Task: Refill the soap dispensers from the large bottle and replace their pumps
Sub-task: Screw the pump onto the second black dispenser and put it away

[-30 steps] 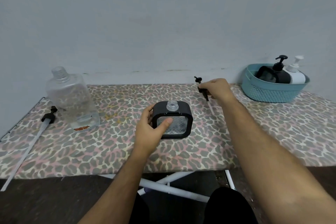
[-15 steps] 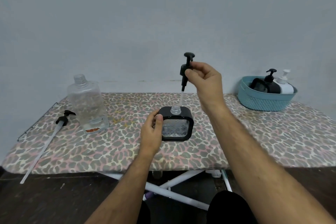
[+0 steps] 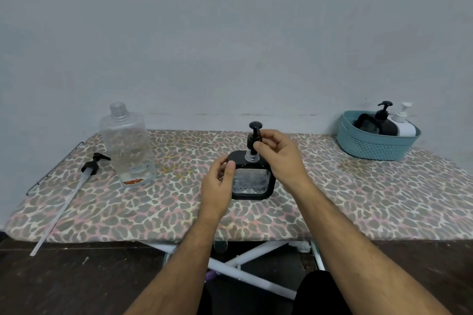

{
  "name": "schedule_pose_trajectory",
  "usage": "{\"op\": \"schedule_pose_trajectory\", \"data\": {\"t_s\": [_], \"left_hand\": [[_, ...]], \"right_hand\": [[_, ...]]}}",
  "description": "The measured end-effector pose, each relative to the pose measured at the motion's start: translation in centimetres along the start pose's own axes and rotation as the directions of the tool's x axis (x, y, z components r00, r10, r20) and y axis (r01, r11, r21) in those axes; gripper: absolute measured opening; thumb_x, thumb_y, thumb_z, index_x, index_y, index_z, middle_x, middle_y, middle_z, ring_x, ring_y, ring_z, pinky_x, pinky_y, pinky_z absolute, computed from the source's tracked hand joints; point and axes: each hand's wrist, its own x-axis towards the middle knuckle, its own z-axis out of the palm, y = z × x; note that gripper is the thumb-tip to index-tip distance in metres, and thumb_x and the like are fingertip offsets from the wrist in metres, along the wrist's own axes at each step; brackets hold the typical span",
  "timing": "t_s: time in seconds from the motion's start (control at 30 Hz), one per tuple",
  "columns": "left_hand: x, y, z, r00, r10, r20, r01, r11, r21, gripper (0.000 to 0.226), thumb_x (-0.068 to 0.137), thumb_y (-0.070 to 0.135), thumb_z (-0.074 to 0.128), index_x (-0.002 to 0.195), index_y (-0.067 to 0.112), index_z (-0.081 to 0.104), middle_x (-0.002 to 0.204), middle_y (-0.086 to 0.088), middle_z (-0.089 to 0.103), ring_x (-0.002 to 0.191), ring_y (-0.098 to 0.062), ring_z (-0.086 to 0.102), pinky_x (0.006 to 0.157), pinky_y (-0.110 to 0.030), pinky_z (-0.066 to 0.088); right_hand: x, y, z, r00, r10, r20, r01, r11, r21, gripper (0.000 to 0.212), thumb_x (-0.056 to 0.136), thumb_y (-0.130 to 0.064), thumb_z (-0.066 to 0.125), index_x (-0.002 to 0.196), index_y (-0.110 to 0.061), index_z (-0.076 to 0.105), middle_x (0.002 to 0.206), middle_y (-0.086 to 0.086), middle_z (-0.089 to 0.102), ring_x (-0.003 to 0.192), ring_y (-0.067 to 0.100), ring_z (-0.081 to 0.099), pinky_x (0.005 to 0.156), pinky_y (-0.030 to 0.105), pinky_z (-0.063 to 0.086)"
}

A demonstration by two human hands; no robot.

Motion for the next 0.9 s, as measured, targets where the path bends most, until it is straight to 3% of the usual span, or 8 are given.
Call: {"op": "schedule_pose_trajectory", "data": {"t_s": [0.07, 0.13, 0.27, 0.4, 0.5, 0.7, 0.83, 0.9], "left_hand": [[0.0, 0.2, 0.0, 1.0, 0.004, 0.002, -0.004, 1.0, 0.004, 0.043, 0.085, 0.063, 0.048, 0.116, 0.035, 0.058, 0.102, 0.017, 0.066, 0.095, 0.005, 0.064, 0.08, -0.02, 0.053], [-0.1, 0.3, 0.0, 1.0, 0.004, 0.009, -0.004, 1.0, 0.001, 0.047, 0.083, 0.063, 0.047, 0.118, 0.033, 0.058, 0.101, 0.017, 0.066, 0.093, 0.008, 0.063, 0.077, -0.017, 0.052], [-0.1, 0.3, -0.1, 1.0, -0.01, 0.01, 0.01, 1.0, -0.01, 0.045, 0.081, 0.063, 0.048, 0.116, 0.036, 0.057, 0.103, 0.017, 0.066, 0.093, 0.007, 0.063, 0.082, -0.021, 0.054], [-0.1, 0.3, -0.1, 1.0, -0.013, 0.007, 0.013, 1.0, -0.02, 0.043, 0.083, 0.06, 0.05, 0.116, 0.034, 0.057, 0.104, 0.014, 0.067, 0.098, -0.003, 0.065, 0.087, -0.029, 0.055], [0.0, 0.1, -0.1, 1.0, -0.017, 0.006, 0.018, 1.0, -0.011, 0.031, 0.09, 0.053, 0.053, 0.115, 0.036, 0.058, 0.103, 0.014, 0.068, 0.096, 0.0, 0.065, 0.087, -0.03, 0.056], [0.0, 0.1, -0.1, 1.0, -0.016, 0.0, 0.016, 1.0, -0.013, 0.051, 0.084, 0.062, 0.051, 0.12, 0.029, 0.06, 0.104, 0.014, 0.068, 0.097, -0.002, 0.066, 0.084, -0.027, 0.055], [0.0, -0.1, -0.1, 1.0, -0.019, -0.003, 0.019, 1.0, -0.008, 0.034, 0.095, 0.047, 0.054, 0.121, 0.026, 0.061, 0.1, 0.012, 0.07, 0.091, 0.001, 0.067, 0.074, -0.019, 0.055], [0.1, -0.2, -0.1, 1.0, -0.029, -0.004, 0.029, 0.999, -0.018, 0.035, 0.095, 0.047, 0.054, 0.122, 0.025, 0.061, 0.1, 0.012, 0.07, 0.093, -0.004, 0.068, 0.077, -0.025, 0.057]], "right_hand": [[-0.6, 0.7, -0.1, 1.0, 0.01, 0.004, -0.01, 0.999, -0.037, 0.029, 0.087, -0.02, 0.068, 0.116, -0.016, 0.068, 0.106, 0.002, 0.076, 0.102, 0.019, 0.071, 0.09, 0.035, 0.056], [-1.0, 0.9, 0.0, 1.0, 0.01, 0.02, -0.01, 1.0, -0.014, 0.025, 0.085, -0.023, 0.067, 0.111, -0.025, 0.07, 0.104, 0.001, 0.076, 0.1, 0.019, 0.072, 0.086, 0.028, 0.057], [-1.3, 0.5, 0.1, 0.999, -0.01, 0.039, 0.011, 1.0, -0.011, 0.023, 0.087, -0.022, 0.066, 0.102, -0.038, 0.073, 0.102, 0.0, 0.076, 0.098, 0.018, 0.072, 0.081, 0.022, 0.055], [-1.4, 0.9, 0.0, 0.998, -0.017, 0.063, 0.02, 0.999, -0.05, 0.024, 0.09, -0.013, 0.066, 0.109, -0.027, 0.07, 0.104, -0.003, 0.076, 0.1, 0.015, 0.072, 0.082, 0.02, 0.054], [-1.1, 0.8, -0.3, 0.998, 0.005, 0.056, 0.001, 0.995, -0.1, 0.021, 0.087, -0.014, 0.07, 0.106, -0.022, 0.07, 0.101, -0.003, 0.076, 0.096, 0.014, 0.072, 0.08, 0.021, 0.054], [0.0, -0.7, -0.9, 0.996, 0.093, 0.016, -0.084, 0.952, -0.295, 0.028, 0.072, -0.025, 0.087, 0.091, -0.026, 0.066, 0.1, -0.005, 0.072, 0.095, 0.007, 0.067, 0.08, 0.027, 0.049], [0.5, -1.8, -1.6, 0.973, 0.174, 0.153, -0.122, 0.945, -0.303, 0.059, 0.071, -0.026, 0.085, 0.12, -0.034, 0.053, 0.113, -0.01, 0.069, 0.115, 0.003, 0.059, 0.085, 0.024, 0.046], [0.6, -2.2, -1.8, 0.96, 0.18, 0.216, -0.126, 0.962, -0.241, 0.067, 0.076, -0.018, 0.075, 0.132, -0.036, 0.044, 0.119, -0.007, 0.07, 0.121, 0.009, 0.058, 0.097, 0.034, 0.047]]}}
